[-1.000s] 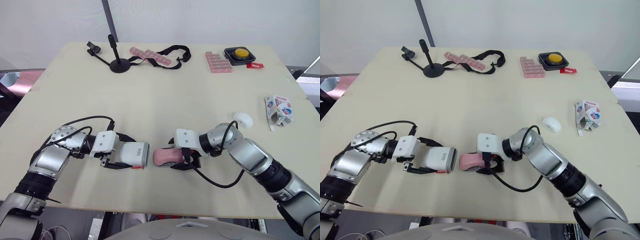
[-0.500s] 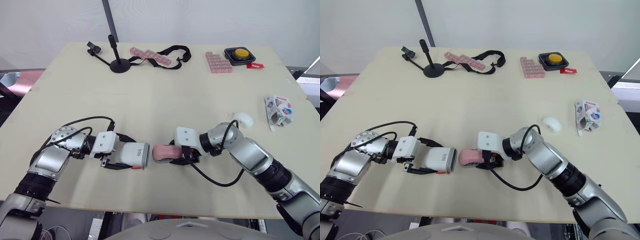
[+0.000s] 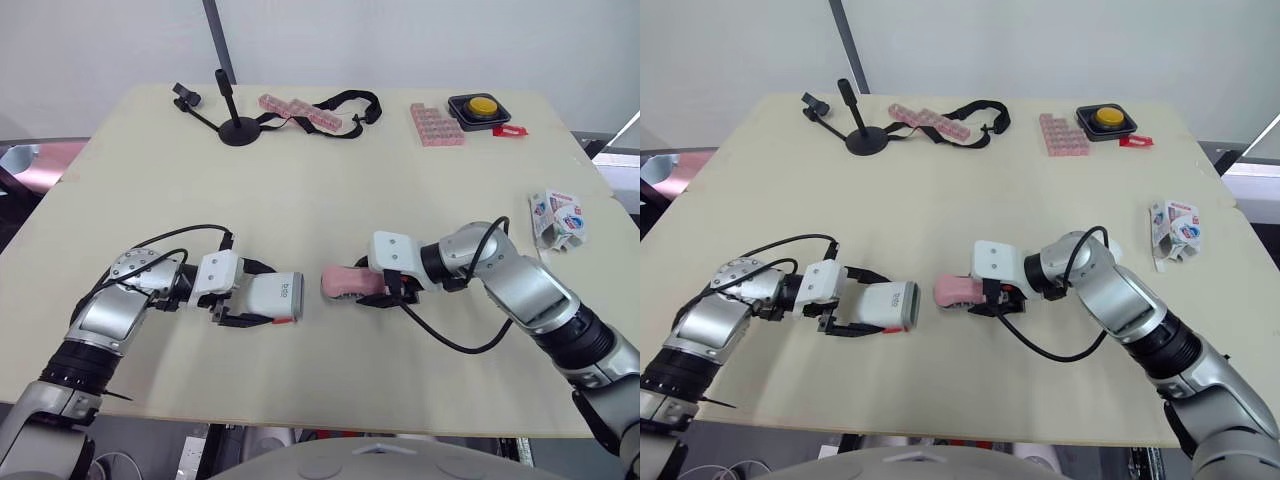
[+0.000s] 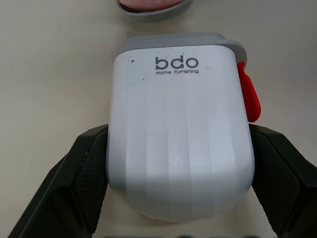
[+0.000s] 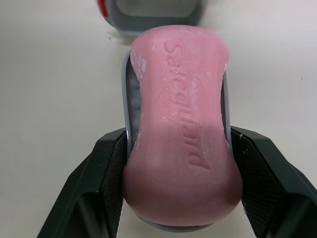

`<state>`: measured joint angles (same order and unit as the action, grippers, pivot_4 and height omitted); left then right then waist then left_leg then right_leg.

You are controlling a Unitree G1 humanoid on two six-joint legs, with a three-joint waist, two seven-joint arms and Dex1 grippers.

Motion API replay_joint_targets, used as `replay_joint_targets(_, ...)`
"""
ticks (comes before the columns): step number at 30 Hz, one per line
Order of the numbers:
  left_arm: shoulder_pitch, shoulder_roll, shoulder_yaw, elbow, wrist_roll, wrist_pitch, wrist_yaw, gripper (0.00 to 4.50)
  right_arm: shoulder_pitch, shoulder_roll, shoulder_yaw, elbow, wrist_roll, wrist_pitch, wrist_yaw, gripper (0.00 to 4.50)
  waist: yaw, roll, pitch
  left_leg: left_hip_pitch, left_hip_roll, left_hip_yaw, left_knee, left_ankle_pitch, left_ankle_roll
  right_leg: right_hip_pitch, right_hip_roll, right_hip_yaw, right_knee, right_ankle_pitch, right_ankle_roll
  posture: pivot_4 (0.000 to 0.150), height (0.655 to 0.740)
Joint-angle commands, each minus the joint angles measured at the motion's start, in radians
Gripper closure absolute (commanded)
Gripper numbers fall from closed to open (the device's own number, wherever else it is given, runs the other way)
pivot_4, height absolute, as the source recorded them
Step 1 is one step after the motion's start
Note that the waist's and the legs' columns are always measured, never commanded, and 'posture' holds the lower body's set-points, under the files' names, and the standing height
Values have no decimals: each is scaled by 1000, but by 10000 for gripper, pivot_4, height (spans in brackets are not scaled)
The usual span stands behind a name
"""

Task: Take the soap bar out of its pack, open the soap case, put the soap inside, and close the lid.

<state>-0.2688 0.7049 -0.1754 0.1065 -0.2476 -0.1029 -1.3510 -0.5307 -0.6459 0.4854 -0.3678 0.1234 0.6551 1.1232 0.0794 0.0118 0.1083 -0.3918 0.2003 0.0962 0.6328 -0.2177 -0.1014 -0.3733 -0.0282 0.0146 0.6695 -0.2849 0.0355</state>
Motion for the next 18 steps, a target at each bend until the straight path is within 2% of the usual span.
replay_joint_targets(1,-35,-25,12,-14,-26,25,15,10318,-29,-1,-8,-39,8,18,-2,19480,1,0,0,0,0,0,0,0,0,0,0,0,0,0,0,1500,7400)
replay_joint_targets(18,-99,-109,-20,9,7,38,24,10318,-139,29,76,-23,-5,113,-6,19480,0,0,0,0,0,0,0,0,0,0,0,1,1,0,0,1500,7400)
